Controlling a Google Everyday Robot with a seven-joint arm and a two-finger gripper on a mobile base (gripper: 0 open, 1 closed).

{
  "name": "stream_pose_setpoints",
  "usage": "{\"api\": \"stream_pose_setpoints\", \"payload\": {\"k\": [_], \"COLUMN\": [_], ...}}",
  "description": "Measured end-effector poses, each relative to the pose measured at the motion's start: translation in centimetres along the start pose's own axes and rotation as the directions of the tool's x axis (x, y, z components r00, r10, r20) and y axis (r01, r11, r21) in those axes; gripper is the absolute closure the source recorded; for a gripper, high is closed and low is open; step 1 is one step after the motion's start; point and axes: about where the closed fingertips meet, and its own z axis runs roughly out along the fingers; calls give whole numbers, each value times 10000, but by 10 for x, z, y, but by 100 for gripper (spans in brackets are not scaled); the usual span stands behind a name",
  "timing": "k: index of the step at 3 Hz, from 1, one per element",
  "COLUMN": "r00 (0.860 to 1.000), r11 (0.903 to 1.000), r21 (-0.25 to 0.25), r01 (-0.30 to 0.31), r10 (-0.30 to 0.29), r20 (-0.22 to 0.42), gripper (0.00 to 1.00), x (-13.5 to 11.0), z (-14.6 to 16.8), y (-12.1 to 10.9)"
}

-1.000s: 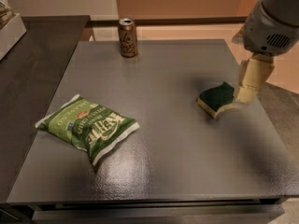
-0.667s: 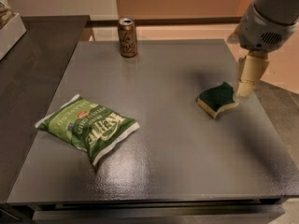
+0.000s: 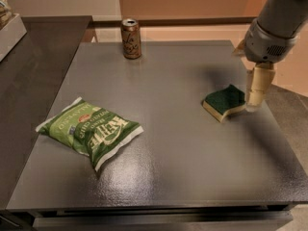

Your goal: Move sponge near orange can

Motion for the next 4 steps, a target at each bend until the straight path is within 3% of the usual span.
{"api": "stream_pose_setpoints", "payload": {"k": [3,4], "r00": [9977,9971], "r11": [9937,9917], "r21": [-926,-1090], "r01": [628,688], "r10": [-602,-648], "r20": [306,392], "gripper": [0,16], "x": [4,1], "z": [49,61], "y": [20,20]}}
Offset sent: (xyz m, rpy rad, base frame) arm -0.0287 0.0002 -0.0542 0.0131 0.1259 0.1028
